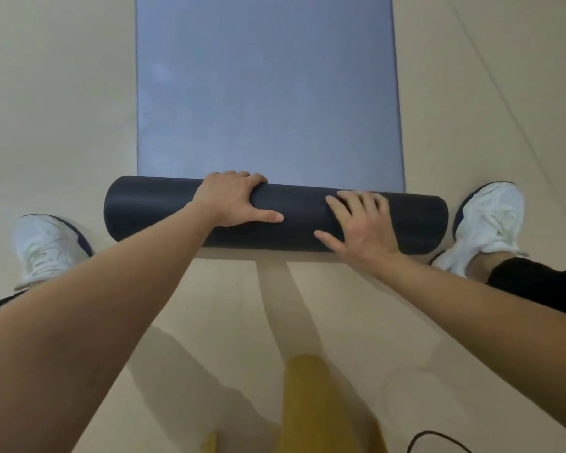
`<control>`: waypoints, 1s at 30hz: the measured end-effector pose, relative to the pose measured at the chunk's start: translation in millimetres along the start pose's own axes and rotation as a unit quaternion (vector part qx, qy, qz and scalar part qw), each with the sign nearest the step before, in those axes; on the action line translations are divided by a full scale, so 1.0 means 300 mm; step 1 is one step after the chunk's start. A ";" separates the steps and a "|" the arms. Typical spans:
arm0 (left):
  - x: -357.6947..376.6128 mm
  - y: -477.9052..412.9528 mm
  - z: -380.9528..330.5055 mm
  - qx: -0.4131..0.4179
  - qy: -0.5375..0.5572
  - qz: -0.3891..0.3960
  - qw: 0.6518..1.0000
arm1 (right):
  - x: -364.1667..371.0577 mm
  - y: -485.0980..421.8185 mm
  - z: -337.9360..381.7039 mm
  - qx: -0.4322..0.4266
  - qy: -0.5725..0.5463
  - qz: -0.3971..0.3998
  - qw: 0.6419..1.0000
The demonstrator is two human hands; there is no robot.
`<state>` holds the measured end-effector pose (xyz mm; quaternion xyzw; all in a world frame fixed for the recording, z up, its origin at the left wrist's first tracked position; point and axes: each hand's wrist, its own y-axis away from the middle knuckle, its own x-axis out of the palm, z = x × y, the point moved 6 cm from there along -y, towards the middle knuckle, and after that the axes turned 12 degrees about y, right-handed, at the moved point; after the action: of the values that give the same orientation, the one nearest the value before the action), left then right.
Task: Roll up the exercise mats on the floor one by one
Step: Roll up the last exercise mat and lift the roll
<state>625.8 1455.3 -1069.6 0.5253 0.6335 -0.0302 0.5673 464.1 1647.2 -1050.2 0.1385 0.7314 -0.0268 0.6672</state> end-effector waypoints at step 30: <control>-0.192 -0.190 0.009 0.068 -0.093 -0.061 0.991 | -0.065 -0.389 -0.134 0.038 -0.034 0.110 0.993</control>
<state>576.4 1391.7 -1059.1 0.5176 0.6058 -0.1565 0.5836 398.6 1540.9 -1043.6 0.2424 0.6868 0.0147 0.6851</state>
